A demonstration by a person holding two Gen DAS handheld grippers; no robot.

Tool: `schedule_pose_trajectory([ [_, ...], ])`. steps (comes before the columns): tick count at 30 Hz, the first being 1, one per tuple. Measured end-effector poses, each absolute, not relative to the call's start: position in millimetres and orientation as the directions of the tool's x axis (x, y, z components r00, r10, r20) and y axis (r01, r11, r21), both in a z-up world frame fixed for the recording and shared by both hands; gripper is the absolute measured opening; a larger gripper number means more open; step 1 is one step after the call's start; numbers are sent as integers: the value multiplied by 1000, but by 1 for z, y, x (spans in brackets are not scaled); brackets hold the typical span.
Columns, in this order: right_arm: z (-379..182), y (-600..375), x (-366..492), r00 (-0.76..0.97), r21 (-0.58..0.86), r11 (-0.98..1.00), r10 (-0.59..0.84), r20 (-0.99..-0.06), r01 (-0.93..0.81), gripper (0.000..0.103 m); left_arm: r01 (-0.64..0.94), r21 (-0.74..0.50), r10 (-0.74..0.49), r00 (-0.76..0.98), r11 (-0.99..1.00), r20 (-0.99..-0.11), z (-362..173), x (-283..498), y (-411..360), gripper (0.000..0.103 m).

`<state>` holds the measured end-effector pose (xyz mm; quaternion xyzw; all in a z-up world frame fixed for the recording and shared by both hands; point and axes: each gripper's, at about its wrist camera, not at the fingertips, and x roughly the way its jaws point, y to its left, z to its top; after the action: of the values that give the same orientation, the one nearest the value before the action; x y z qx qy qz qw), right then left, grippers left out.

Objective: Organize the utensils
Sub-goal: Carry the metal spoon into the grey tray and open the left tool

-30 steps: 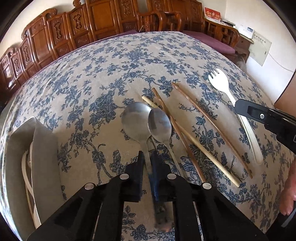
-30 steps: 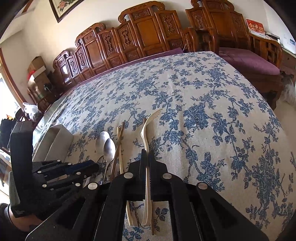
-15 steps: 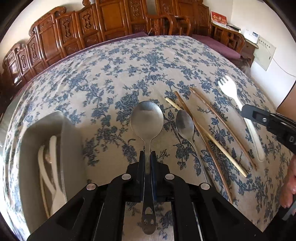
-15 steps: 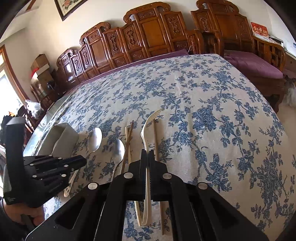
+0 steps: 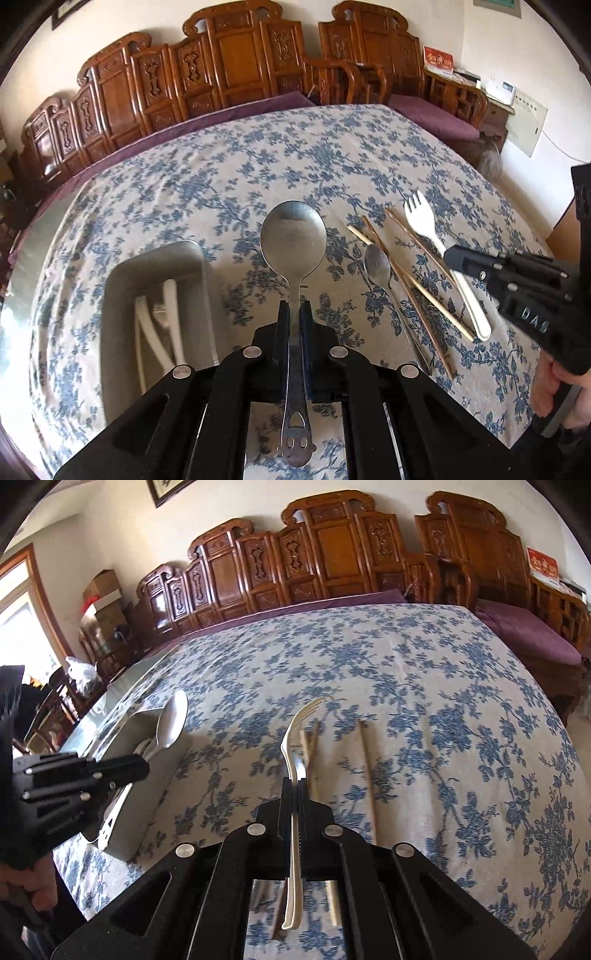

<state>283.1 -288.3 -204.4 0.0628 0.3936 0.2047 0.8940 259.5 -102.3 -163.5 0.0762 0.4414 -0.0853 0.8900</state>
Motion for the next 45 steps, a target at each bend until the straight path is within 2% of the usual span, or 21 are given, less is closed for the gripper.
schedule_pose_trajectory([
  [24,-177,-212,244,559,280,828,540,-630,-486,4,114,56,-28,626,992,-779,-149,247,-26,5],
  [45,-191,-191,245,516,253,809,546,-660,-531,4,35,61,33,541,998,-840,-211,270,29,5],
])
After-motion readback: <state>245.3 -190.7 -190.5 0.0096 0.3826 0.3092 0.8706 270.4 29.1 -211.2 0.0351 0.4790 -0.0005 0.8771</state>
